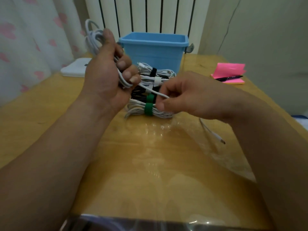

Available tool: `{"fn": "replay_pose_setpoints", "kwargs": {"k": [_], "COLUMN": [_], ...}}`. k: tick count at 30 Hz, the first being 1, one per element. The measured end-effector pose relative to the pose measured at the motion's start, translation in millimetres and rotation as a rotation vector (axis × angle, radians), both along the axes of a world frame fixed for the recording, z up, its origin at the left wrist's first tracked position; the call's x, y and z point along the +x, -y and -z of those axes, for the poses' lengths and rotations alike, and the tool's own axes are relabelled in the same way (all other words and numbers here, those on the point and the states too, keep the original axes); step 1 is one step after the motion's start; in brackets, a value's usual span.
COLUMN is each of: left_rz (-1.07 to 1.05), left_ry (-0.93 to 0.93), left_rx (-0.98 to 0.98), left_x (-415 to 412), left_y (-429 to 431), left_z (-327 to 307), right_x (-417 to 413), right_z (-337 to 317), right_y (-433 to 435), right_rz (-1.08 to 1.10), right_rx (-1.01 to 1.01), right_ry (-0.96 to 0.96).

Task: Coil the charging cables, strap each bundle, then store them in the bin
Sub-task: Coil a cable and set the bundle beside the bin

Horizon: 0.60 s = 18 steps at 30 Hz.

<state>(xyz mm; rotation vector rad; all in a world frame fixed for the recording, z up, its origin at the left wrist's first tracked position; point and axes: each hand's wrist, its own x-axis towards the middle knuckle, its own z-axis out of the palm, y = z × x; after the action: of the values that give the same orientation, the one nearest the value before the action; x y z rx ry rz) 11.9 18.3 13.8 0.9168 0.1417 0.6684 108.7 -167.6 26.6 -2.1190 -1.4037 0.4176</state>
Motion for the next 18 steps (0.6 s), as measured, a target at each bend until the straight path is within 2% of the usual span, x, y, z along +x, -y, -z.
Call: {"fn": "replay_pose_setpoints", "kwargs": {"k": [2, 5, 8, 10, 15, 18], "left_rz": [-0.025, -0.001, 0.051, 0.043, 0.074, 0.202], "left_ry": [-0.007, -0.077, -0.206, -0.278, -0.435, -0.492], "left_rx": [0.017, 0.081, 0.316, 0.488, 0.749, 0.836], "left_x": [-3, -6, -3, -1, -3, -2], "left_y": [-10, -17, -11, -9, 7, 27], "left_z": [0, 1, 6, 8, 8, 10], "right_x": [3, 9, 20, 28, 46, 35], "right_z": [-4, -8, -11, -11, -12, -12], "right_y": [6, 13, 20, 27, 34, 26], "right_rz": [0.009, 0.112, 0.164, 0.182, 0.301, 0.184], "right_rx": [-0.084, -0.023, -0.053, -0.033, 0.416, 0.497], "right_ry": [0.071, 0.112, 0.194, 0.095, -0.067, -0.147]}}
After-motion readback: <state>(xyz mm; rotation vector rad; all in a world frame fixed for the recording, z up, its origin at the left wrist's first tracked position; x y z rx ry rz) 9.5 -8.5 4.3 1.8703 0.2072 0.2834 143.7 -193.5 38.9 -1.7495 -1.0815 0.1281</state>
